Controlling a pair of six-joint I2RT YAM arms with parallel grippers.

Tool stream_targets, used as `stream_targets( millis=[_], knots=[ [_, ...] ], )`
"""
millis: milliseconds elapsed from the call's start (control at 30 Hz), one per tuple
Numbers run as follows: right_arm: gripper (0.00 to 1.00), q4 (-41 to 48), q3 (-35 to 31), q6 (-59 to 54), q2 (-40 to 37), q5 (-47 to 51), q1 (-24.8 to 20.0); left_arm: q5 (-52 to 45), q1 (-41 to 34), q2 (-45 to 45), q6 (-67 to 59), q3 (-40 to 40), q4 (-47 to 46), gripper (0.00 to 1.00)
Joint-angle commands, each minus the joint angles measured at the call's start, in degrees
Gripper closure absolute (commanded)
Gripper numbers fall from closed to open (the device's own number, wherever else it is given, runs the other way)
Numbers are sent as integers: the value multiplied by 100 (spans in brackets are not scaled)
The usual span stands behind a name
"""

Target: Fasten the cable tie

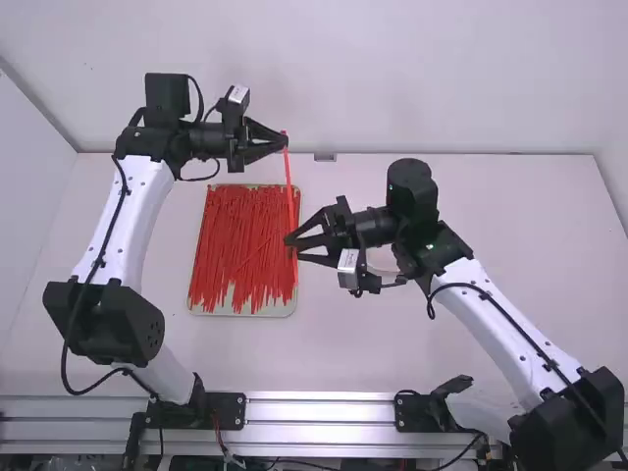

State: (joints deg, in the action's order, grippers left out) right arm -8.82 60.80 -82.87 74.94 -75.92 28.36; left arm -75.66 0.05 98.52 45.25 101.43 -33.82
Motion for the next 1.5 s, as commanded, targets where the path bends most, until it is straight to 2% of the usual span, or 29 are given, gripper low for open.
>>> stream_targets(
  millis=[0, 433, 533, 933, 1167, 1300, 1467],
  knots=[
    [76, 24, 175, 33, 2, -79, -28, 26, 37, 31, 35, 116, 39, 98],
    [90, 72, 175, 52, 2, -74, -68, 22, 37, 31, -118, 116, 168, 98],
    [100, 118, 175, 48, 2, -74, -68, 22, 37, 31, -299, 116, 166, 98],
    [100, 223, 175, 776, 2, 245, -68, 28, 33, 31, -1152, 116, 127, 98],
    [100, 227, 175, 1582, 2, 247, -68, 52, 42, 31, -2691, 70, 127, 98],
    [100, 420, 175, 1856, 4, 297, -68, 520, 61, 31, -3484, -42, 107, 98],
    [100, 778, 175, 1845, 7, 310, -68, 938, 22, 31, -3762, -273, 157, 98]
  ],
)
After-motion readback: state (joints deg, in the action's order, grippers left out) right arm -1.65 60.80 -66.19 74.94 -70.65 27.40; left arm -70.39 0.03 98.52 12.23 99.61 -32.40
